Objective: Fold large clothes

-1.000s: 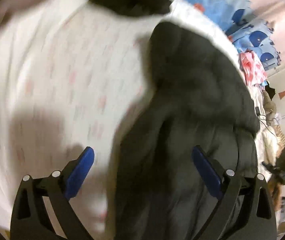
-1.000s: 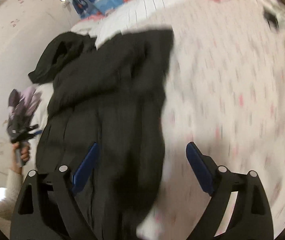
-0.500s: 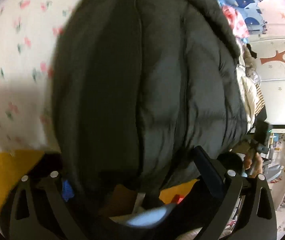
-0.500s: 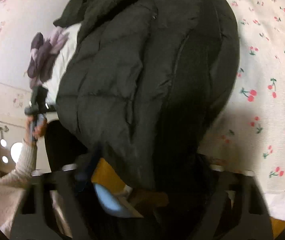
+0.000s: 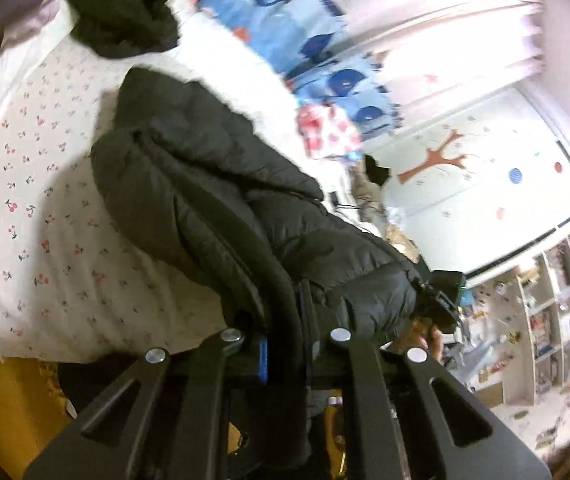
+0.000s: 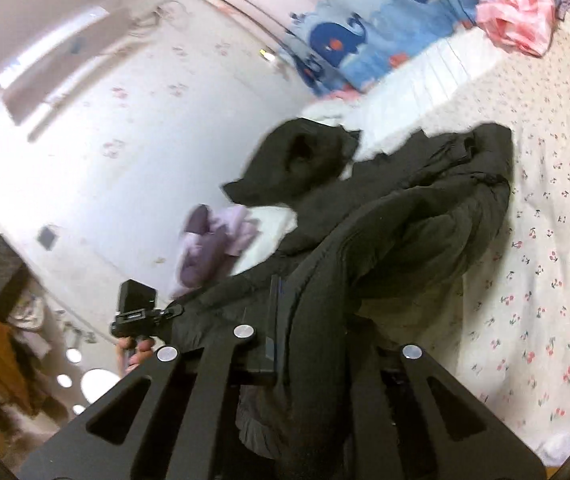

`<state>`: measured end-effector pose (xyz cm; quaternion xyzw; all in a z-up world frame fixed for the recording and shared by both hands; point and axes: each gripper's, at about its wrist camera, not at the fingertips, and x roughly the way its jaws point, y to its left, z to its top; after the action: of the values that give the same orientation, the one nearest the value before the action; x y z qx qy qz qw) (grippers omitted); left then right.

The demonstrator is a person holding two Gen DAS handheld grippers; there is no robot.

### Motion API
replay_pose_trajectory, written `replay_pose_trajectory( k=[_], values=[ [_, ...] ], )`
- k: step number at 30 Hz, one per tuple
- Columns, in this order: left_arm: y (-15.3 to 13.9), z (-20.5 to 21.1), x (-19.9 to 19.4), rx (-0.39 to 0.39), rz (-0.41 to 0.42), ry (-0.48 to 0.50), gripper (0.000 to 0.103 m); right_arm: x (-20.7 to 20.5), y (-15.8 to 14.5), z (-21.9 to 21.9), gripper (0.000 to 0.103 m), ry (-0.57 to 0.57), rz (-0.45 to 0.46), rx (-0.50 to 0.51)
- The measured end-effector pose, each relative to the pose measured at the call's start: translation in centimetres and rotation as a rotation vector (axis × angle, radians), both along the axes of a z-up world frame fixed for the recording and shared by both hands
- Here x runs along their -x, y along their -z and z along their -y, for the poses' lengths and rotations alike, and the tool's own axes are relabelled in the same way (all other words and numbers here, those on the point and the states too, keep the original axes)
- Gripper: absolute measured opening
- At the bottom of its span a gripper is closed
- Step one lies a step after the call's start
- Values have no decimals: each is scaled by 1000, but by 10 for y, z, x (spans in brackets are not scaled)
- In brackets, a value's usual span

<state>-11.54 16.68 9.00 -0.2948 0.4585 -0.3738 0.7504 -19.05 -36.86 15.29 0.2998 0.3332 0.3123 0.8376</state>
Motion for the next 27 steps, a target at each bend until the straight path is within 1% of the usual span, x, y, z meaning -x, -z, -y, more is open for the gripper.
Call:
replay_pose_trajectory(
  k=[2, 3, 4, 5, 6, 7, 8, 9, 10, 11, 12, 13, 14, 15, 16, 17, 18, 19, 20, 21, 22, 23, 24, 25, 26, 27],
  values=[
    [-6, -10, 19, -42, 5, 60, 13, 27, 5, 3, 8, -76, -55, 64],
    [1, -16, 34, -97, 2, 116, 13, 41, 15, 5, 11, -117, -105, 118],
    [7, -22, 45, -161, -8, 162, 16, 57, 32, 12, 18, -135, -171, 189],
    [18, -29, 54, -225, -31, 195, 18, 70, 48, 23, 23, -125, -232, 228],
    [33, -33, 60, -282, -69, 205, 19, 80, 64, 37, 33, -92, -288, 249],
    [52, -50, 66, -336, -132, 182, 19, 91, 82, 62, 34, -12, -347, 262],
    [65, -66, 67, -376, -185, 145, 19, 97, 89, 78, 34, 44, -363, 266],
    [73, -81, 65, -407, -219, 102, 19, 96, 93, 100, 35, 121, -371, 240],
    [73, -97, 56, -456, -222, 13, 19, 89, 93, 109, 37, 157, -364, 215],
    [66, -107, 43, -468, -210, -44, 19, 76, 89, 114, 40, 190, -340, 202],
    [61, -109, 35, -460, -194, -54, 19, 59, 84, 114, 47, 206, -303, 204],
    [46, -104, 14, -439, -136, -62, 21, 34, 75, 111, 56, 214, -241, 212],
    [32, -95, -5, -419, -74, -75, 30, 14, 71, 99, 60, 213, -198, 217],
    [21, -81, -27, -391, -9, -86, 39, -19, 67, 83, 63, 185, -141, 222],
    [17, -67, -47, -359, 41, -87, 60, -47, 70, 67, 65, 165, -116, 233],
    [15, -47, -72, -315, 99, -87, 77, -78, 74, 51, 65, 156, -105, 259],
    [17, -34, -87, -291, 121, -92, 78, -111, 83, 33, 65, 161, -115, 311],
    [28, -10, -114, -254, 129, -83, 78, -135, 93, 21, 65, 176, -134, 381],
    [39, 11, -138, -242, 120, -77, 78, -165, 109, 7, 65, 224, -178, 500],
    [48, 25, -155, -243, 113, -90, 78, -179, 120, -1, 65, 235, -203, 525],
    [67, 41, -178, -241, 89, -118, 78, -199, 142, -5, 65, 228, -259, 511],
    [88, 52, -195, -261, 56, -132, 78, -210, 161, -8, 65, 221, -310, 495],
    [121, 68, -217, -353, -14, -143, 78, -216, 173, -13, 61, 213, -331, 489],
    [151, 74, -227, -432, -76, -142, 78, -216, 180, -13, 47, 210, -315, 483],
    [176, 81, -237, -493, -138, -127, 78, -214, 179, -14, 36, 205, -286, 460],
    [184, 86, -244, -496, -165, -124, 78, -213, 174, -16, 10, 199, -258, 440]
  ],
)
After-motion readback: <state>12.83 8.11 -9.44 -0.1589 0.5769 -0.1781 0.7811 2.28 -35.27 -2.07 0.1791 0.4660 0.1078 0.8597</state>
